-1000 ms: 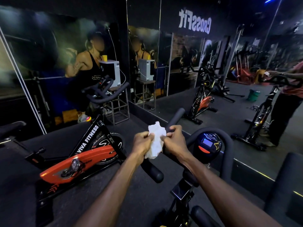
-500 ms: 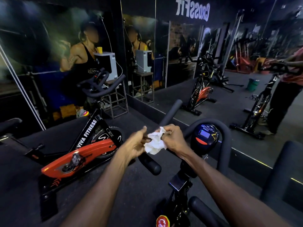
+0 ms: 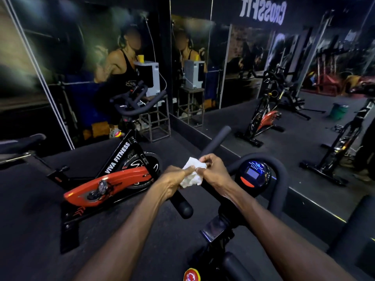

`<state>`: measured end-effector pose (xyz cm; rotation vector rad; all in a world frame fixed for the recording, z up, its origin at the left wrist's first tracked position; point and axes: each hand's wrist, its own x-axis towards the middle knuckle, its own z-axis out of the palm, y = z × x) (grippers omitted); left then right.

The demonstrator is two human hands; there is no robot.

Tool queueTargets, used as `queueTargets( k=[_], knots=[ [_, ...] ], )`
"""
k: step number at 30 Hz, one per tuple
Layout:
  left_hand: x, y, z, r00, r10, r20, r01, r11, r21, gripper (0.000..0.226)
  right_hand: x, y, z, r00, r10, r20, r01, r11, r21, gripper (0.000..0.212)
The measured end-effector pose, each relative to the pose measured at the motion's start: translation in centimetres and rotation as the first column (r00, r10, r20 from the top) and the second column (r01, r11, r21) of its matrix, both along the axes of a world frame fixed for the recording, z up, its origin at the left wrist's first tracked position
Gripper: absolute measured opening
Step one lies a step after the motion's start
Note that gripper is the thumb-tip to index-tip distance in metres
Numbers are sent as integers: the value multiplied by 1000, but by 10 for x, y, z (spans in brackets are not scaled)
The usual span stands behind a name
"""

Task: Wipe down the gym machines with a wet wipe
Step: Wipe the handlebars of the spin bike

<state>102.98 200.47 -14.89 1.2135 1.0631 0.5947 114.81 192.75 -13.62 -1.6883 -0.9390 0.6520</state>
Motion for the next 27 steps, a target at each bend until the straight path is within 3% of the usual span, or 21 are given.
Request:
queueTargets(
  k=[3,6,9,12,14,16,18,20,22,24,27],
  knots=[
    [9,1,-4,980,195,-35,-190,976,110,17,8,-4,-1,965,40,258,-4,990,-139,25],
    [15,-12,-4,949,293,-119,-253,929,272,20,17,-8,2,878,86,471,-25,991,-134,22],
    [22,-22,-10,868,272,-416,-95,912,400,5,15,-7,8,816,131,563,-43,985,-166,27],
    [35,-18,-22,828,239,-508,-74,943,323,20,12,-5,4,802,165,574,-48,976,-212,26],
    [46,-10,-29,858,251,-448,-183,965,190,27,12,-5,3,811,145,567,-37,980,-198,24],
    [55,4,-39,925,268,-270,-290,956,-46,26,13,-3,2,824,115,555,-16,984,-180,23],
    [62,23,-56,930,362,-69,-368,911,-187,32,13,-3,1,834,89,545,2,986,-164,24],
    [69,31,-67,925,380,8,-367,900,-237,31,13,-2,-1,833,72,548,7,990,-141,24],
    [73,27,-73,930,353,105,-310,903,-298,9,12,-2,-3,837,61,543,12,991,-130,24],
    [73,22,-84,936,333,116,-292,916,-273,22,12,-1,-3,851,49,523,21,991,-129,25],
    [73,10,-73,921,365,135,-295,882,-367,23,14,0,0,870,44,491,33,989,-146,25]
  ],
)
